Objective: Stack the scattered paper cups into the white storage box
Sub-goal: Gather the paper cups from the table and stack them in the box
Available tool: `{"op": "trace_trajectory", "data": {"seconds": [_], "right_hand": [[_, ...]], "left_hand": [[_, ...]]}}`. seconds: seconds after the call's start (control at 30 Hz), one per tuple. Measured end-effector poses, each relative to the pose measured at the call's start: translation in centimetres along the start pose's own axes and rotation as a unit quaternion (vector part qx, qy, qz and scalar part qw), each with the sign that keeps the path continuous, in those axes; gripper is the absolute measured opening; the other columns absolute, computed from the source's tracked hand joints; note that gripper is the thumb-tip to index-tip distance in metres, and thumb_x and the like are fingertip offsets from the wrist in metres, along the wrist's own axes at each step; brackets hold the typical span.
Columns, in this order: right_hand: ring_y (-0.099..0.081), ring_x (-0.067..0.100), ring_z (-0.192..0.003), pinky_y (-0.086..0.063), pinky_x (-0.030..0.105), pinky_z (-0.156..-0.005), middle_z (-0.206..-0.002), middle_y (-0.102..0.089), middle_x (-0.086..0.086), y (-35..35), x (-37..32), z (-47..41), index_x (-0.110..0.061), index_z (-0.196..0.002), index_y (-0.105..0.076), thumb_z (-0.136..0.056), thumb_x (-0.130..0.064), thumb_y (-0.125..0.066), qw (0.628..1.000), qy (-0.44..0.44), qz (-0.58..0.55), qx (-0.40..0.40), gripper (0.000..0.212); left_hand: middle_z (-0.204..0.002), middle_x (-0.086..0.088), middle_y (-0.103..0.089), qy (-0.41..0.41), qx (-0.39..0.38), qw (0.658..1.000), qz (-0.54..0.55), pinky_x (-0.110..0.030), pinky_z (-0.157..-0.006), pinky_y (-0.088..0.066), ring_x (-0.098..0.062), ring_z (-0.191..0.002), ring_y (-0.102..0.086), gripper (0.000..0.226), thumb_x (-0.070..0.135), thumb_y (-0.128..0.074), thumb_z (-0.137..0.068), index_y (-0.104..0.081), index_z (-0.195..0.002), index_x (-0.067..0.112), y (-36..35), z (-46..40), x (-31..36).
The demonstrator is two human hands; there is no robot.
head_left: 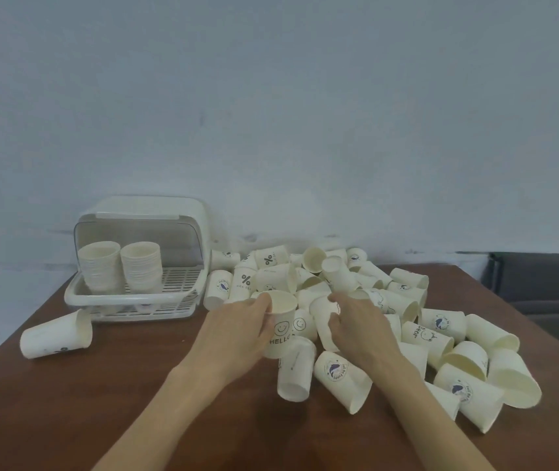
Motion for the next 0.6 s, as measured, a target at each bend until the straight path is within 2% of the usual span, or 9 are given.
{"op": "trace_trajectory", "data": {"seconds": [0.13,0.23,0.4,0.6], "right_hand": [[-0.056,0.029,-0.103,-0.04,0.033,-0.072,-0.108,-0.066,0.006,0.7,1.3,-3.2,-0.024,-0.129,-0.052,-0.092,-0.015,-0.041,0.998,0.03,0.054,-0.006,0.039],[-0.057,0.027,-0.105,-0.048,0.038,-0.079,-0.111,-0.066,0.006,1.3,2.4,-6.3,-0.023,-0.128,-0.054,-0.091,-0.014,-0.041,0.994,0.045,0.099,-0.012,0.04],[-0.055,0.026,-0.11,-0.048,0.039,-0.083,-0.116,-0.064,0.007,1.1,4.8,-12.8,-0.024,-0.131,-0.054,-0.092,-0.012,-0.042,0.984,0.093,0.154,-0.016,0.043],[-0.052,0.024,-0.112,-0.043,0.033,-0.082,-0.12,-0.06,0.005,-0.1,6.4,-18.6,-0.026,-0.135,-0.05,-0.095,-0.01,-0.037,0.971,0.128,0.192,-0.063,0.045]], "left_hand": [[-0.086,0.008,-0.059,-0.001,0.005,1.0,0.027,-0.038,-0.071,-0.044,-0.022,-0.082,-0.057,0.017,0.037,-0.035,-0.099,-0.045,-0.097,0.023,-0.4,-2.4,0.5],[-0.087,0.007,-0.059,-0.003,0.02,0.999,0.037,-0.039,-0.072,-0.044,-0.023,-0.084,-0.056,0.017,0.035,-0.036,-0.098,-0.047,-0.099,0.022,-0.6,-5.0,0.8],[-0.088,0.004,-0.061,-0.005,0.044,0.998,0.046,-0.039,-0.07,-0.044,-0.024,-0.084,-0.056,0.017,0.032,-0.037,-0.098,-0.048,-0.1,0.019,-1.1,-9.6,1.4],[-0.09,0.0,-0.062,0.007,0.065,0.997,0.047,-0.042,-0.072,-0.045,-0.029,-0.083,-0.055,0.016,0.028,-0.037,-0.098,-0.047,-0.098,0.016,-2.8,-15.0,1.6]]}}
Point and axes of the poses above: each hand's wrist, its own z-axis away from the middle knuckle, its own y-axis out of the back of the hand, x = y × z, the point moved 2 cm from there along -z, towards the middle knuckle
